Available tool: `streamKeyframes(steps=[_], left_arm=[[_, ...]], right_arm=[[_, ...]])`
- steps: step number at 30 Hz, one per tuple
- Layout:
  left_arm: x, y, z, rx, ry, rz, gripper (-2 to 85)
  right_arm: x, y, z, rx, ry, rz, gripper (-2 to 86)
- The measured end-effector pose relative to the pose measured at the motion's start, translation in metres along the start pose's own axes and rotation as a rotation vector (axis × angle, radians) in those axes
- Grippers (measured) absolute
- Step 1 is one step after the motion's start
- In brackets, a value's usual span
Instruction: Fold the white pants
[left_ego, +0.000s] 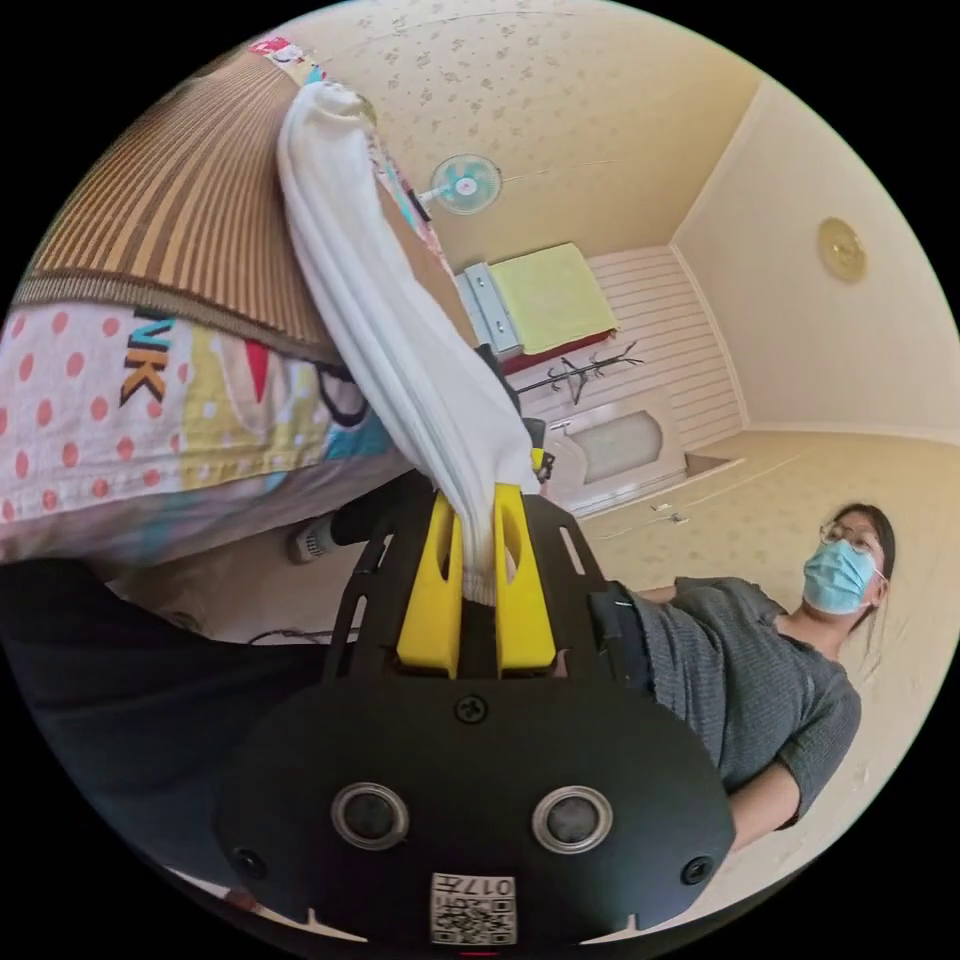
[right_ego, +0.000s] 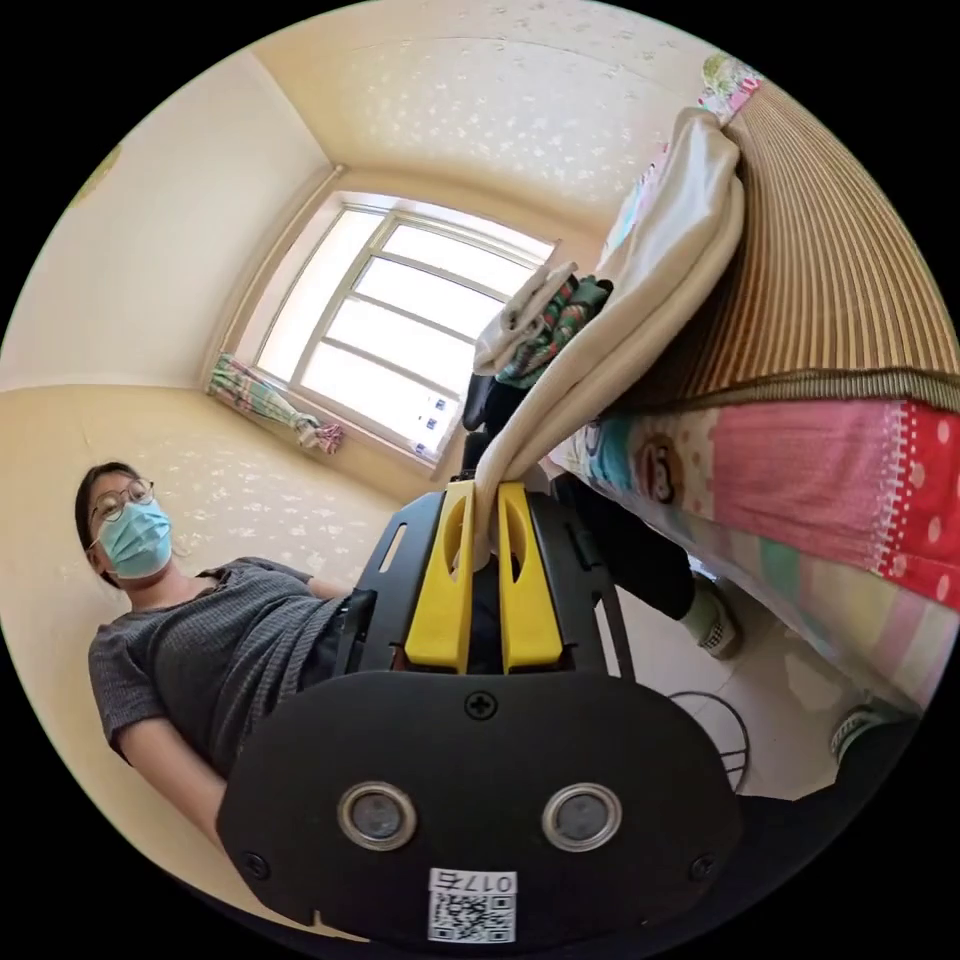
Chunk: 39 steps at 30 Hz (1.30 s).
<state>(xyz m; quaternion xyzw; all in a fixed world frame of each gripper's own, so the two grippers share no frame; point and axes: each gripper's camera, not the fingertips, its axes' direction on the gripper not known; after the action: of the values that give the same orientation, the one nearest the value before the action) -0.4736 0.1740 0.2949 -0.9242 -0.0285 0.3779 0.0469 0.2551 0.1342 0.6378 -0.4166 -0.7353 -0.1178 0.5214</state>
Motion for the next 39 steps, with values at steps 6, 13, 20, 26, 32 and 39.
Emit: streamKeyframes(steps=[6, 13, 20, 26, 32, 39], left_arm=[[0.097, 0.034, 0.002, -0.048, 0.109, 0.215, 5.1], [0.154, 0.068, 0.013, -0.053, 0.315, 0.327, 5.2], [0.129, -0.022, -0.012, 0.059, 0.168, 0.242, 5.5], [0.061, -0.116, -0.032, 0.249, 0.062, 0.138, 15.5], [0.018, -0.051, -0.023, 0.433, -0.127, 0.02, 17.5], [-0.001, 0.027, 0.015, 0.424, -0.401, -0.098, 17.3]], right_arm=[[-0.095, 0.044, -0.017, 0.027, -0.078, -0.225, 1.5], [-0.151, 0.086, -0.022, 0.074, -0.176, -0.333, 1.5], [-0.136, 0.003, -0.033, 0.132, 0.065, -0.239, 2.4], [-0.082, -0.1, -0.016, 0.175, 0.314, -0.067, 7.2], [-0.065, -0.068, 0.017, 0.194, 0.312, -0.099, 15.8], [-0.012, 0.015, 0.019, 0.259, 0.592, 0.191, 15.4]])
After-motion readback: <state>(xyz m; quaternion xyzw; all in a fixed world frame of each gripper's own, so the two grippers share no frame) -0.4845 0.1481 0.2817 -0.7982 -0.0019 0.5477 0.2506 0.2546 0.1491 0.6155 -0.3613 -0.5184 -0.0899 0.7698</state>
